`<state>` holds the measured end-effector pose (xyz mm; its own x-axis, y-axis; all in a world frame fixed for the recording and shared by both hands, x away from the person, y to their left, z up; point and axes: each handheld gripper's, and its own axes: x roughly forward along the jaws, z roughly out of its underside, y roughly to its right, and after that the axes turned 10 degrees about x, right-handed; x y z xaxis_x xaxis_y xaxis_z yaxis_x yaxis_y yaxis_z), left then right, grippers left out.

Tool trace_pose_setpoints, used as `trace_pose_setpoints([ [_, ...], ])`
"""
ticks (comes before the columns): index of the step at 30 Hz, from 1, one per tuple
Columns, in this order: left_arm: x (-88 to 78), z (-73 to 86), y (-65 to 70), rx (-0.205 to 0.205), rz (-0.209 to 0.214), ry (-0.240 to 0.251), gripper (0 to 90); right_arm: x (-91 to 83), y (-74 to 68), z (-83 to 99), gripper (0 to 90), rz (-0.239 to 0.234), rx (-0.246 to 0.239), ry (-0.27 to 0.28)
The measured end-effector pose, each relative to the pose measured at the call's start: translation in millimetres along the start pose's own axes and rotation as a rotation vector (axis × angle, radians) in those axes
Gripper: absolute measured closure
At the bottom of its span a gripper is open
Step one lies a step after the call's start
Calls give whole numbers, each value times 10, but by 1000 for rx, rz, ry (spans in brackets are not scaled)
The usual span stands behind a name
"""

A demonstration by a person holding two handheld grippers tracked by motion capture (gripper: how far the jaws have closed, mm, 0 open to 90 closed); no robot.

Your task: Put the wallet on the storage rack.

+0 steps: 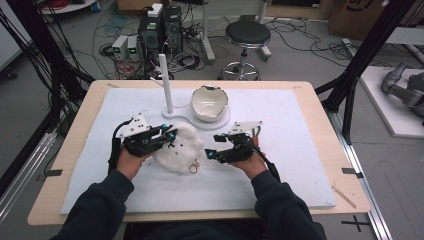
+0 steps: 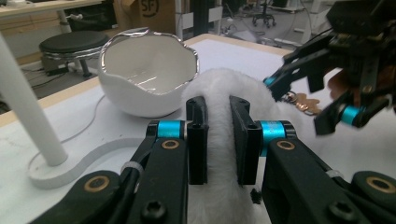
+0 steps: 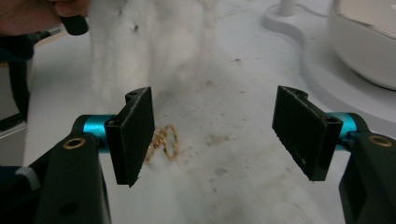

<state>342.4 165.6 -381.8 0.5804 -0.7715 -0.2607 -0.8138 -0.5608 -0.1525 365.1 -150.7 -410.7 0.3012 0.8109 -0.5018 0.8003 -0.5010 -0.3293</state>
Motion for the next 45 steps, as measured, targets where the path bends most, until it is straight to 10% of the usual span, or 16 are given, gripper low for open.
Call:
trace_pose_setpoints([
  [8,108,-25,114,17,57,1,781,203,-111,-45,505,-82,-24,-41],
  [14,119,-8,109,2,72,-5,762,161,-116,-56,755,-50,-53,-59],
  [20,106,110,10,-100,56,-74,451,97,-112,-65,772,-23,-74,-43],
  [26,40,284,-66,-150,102,-103,472,10,-82,-83,772,-27,-62,-4],
  [34,44,265,-5,-69,146,-84,773,-55,-63,-96,747,-24,-97,20],
  [38,33,246,18,-44,179,-44,787,-48,-13,-92,568,-58,-56,26],
  [45,62,248,6,-88,109,-78,671,-69,-15,-103,751,-63,-66,38],
])
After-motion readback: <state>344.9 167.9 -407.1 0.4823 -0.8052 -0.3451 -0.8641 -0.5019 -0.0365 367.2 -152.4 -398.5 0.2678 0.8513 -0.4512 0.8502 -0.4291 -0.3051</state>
